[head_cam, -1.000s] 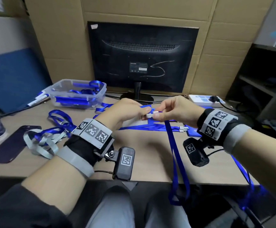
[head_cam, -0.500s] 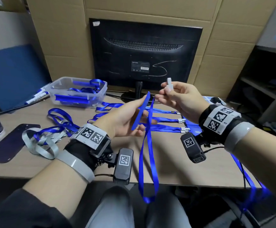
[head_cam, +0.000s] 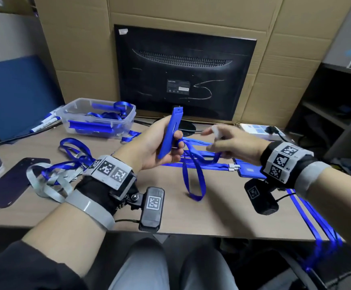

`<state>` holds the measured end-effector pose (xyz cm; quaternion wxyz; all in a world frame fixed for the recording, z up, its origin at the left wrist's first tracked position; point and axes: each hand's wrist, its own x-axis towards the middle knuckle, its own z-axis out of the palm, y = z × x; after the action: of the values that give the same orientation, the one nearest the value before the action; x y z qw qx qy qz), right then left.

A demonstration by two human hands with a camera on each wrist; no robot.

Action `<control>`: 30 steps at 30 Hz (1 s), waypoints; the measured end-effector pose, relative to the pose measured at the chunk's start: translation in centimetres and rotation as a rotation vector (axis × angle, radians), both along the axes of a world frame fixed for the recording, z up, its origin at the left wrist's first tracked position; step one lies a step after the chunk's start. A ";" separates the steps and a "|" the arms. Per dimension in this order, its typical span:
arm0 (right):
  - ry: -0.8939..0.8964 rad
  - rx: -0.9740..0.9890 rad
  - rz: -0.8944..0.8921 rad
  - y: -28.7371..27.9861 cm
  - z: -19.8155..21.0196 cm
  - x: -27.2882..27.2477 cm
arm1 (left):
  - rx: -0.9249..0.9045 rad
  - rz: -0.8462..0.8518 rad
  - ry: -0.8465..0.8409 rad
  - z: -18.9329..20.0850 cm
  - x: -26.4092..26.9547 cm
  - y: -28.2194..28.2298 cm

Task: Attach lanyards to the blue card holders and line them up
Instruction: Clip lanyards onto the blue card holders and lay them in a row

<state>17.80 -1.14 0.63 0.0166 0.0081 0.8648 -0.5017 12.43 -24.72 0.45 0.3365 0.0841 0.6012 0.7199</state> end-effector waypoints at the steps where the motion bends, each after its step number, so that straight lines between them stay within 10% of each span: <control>1: -0.082 0.057 0.119 -0.9 -0.2 0.1 | 0.032 -0.016 0.013 0.4 0.1 -0.1; 10: -0.122 0.091 0.312 -7.0 -0.3 -1.8 | 0.098 0.082 0.093 1.9 0.2 -2.4; 16: 0.016 -0.092 0.051 -9.7 0.1 -6.7 | -0.178 0.580 0.119 0.5 -3.7 -6.5; 30: 0.169 -0.530 -0.250 -20.9 -0.6 -26.1 | -0.238 0.840 0.133 -5.1 -11.2 -14.5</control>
<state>-8.32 -22.06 0.08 -0.1157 0.0681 0.6945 -0.7068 1.27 -39.26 -4.61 -0.0174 -0.1606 0.6824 0.7129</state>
